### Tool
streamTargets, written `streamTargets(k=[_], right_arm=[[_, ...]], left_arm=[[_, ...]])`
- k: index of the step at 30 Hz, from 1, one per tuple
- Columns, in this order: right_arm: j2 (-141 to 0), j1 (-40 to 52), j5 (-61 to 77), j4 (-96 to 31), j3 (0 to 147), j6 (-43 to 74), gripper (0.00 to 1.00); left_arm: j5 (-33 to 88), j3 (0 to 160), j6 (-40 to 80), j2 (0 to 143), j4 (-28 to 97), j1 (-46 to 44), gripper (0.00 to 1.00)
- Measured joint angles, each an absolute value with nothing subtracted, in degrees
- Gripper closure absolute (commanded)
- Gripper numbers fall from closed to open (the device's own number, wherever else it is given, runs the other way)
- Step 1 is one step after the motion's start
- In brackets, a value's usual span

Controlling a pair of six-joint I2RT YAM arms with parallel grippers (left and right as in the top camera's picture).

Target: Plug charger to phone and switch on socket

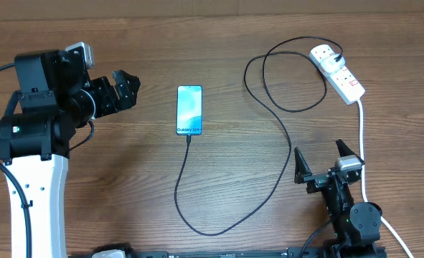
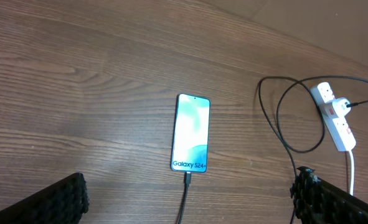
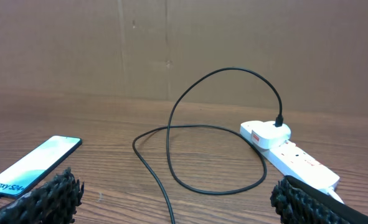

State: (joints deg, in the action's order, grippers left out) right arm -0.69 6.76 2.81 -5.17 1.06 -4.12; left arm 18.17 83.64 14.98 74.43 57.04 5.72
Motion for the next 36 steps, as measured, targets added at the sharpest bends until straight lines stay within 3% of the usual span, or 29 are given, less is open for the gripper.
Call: streamTargets(k=[36], right_arm=[[-0.69,5.65,0.95,-5.19,1.06,-2.11,0.0]], left_arm=[[18.15,83.64,14.98,74.43,57.04,5.72,0.0]])
